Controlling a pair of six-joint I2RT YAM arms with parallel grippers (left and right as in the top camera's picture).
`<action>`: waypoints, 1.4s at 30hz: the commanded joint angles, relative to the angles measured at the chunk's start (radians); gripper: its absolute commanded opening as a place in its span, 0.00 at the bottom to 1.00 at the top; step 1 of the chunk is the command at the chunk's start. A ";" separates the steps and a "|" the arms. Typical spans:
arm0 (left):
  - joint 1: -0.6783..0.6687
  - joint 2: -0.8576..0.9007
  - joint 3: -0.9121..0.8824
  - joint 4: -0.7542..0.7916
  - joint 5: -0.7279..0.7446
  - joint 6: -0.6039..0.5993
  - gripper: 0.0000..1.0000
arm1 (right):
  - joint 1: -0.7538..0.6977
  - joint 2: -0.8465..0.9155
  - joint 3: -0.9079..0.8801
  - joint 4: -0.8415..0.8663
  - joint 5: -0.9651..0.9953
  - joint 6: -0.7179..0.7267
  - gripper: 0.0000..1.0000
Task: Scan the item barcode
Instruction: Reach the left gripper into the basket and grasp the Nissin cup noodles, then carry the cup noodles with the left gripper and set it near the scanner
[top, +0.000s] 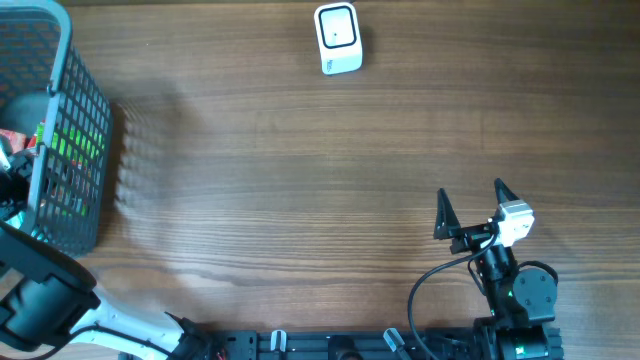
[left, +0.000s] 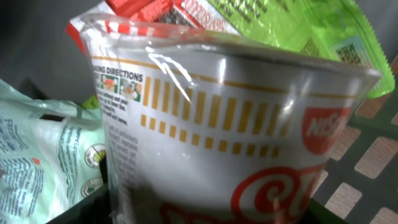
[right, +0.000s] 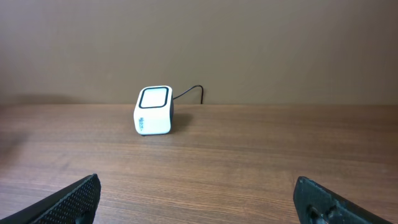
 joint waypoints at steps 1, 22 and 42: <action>-0.008 0.002 0.005 0.019 0.030 -0.073 0.64 | -0.005 -0.003 -0.001 0.004 0.010 0.006 1.00; -0.512 -0.482 0.301 0.000 -0.223 -0.239 0.61 | -0.005 -0.003 -0.001 0.004 0.010 0.006 1.00; -1.409 -0.341 0.249 -0.402 -0.257 -0.731 0.59 | -0.005 -0.003 -0.001 0.004 0.010 0.006 1.00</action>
